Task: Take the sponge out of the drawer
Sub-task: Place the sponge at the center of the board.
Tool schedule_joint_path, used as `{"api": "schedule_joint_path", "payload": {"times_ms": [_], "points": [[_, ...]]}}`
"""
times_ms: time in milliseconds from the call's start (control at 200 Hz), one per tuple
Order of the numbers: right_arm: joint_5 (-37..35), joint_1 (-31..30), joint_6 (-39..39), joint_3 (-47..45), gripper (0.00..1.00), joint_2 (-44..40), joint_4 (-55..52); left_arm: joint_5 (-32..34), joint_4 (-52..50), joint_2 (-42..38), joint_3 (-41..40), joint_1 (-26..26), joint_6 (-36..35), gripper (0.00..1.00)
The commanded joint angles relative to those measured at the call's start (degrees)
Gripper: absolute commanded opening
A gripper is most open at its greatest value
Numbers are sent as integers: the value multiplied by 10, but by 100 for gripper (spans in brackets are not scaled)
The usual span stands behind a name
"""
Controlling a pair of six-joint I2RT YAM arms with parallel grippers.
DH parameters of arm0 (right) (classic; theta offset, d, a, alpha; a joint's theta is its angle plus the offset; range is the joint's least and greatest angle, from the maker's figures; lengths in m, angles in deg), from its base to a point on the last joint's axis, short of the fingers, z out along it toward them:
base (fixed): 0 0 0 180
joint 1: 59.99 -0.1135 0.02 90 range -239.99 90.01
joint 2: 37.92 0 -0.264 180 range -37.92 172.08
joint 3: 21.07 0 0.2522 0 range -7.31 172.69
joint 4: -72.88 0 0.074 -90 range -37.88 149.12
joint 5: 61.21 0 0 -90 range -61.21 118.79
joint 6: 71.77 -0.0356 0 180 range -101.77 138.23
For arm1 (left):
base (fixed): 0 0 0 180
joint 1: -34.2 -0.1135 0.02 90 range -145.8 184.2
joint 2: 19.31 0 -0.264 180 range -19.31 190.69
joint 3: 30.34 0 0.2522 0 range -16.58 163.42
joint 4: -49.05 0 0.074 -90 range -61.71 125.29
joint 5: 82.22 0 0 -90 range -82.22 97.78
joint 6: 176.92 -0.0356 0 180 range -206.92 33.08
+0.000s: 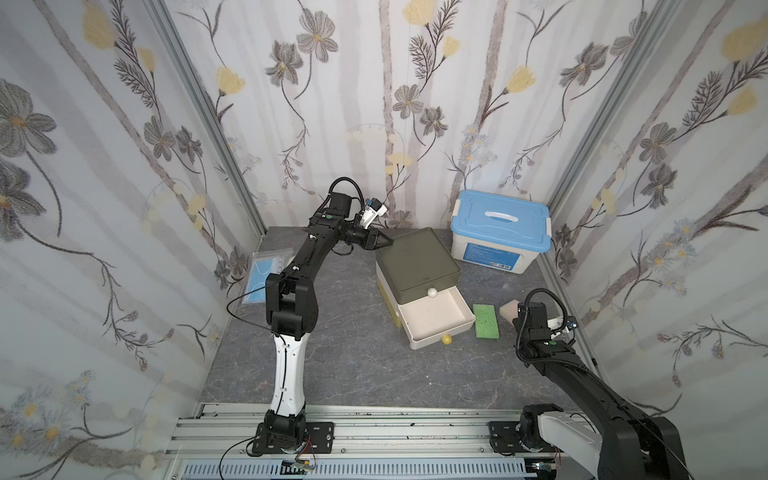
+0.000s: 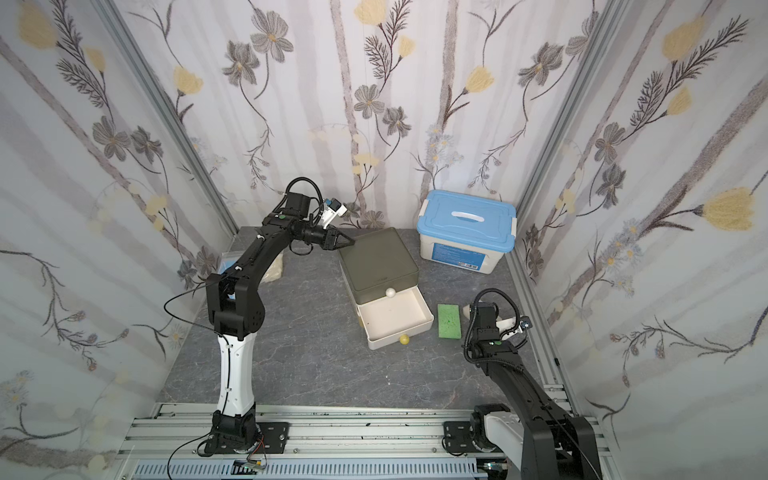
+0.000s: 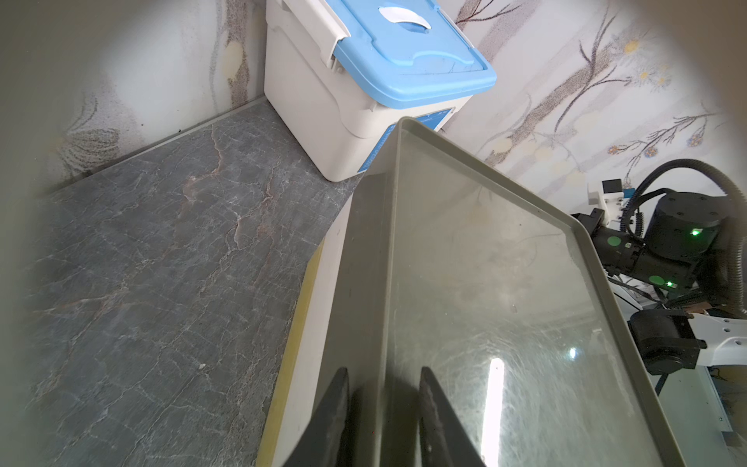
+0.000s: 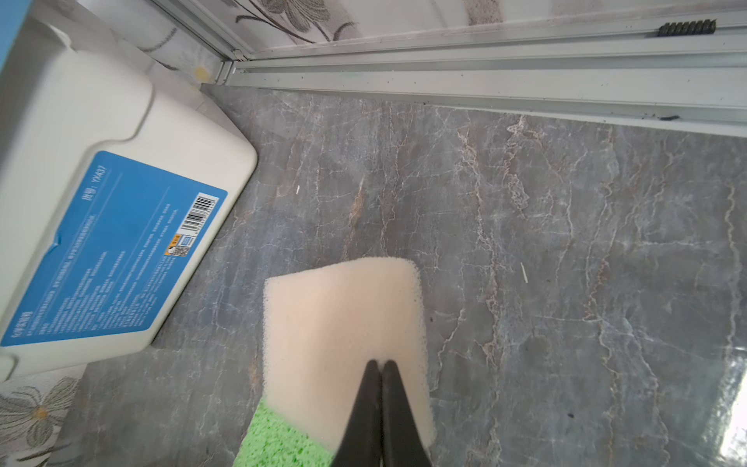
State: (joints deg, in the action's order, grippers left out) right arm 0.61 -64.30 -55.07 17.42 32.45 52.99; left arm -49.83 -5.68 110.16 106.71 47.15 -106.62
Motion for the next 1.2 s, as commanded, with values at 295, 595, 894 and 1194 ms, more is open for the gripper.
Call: {"api": "schedule_joint_path", "payload": {"times_ms": [295,595,894,1194], "points": [[7,27,-57,-23,0,77,149,76,-74,21,-2,-3,-35,31],[34,26,-52,-19,25,107,146,74,-75,19,-1,-3,-35,30],[19,24,-1,10,48,54,78,73,-75,18,-1,-1,-35,30],[61,-65,195,106,7,-84,-64,71,-71,16,1,-1,-30,30]]}}
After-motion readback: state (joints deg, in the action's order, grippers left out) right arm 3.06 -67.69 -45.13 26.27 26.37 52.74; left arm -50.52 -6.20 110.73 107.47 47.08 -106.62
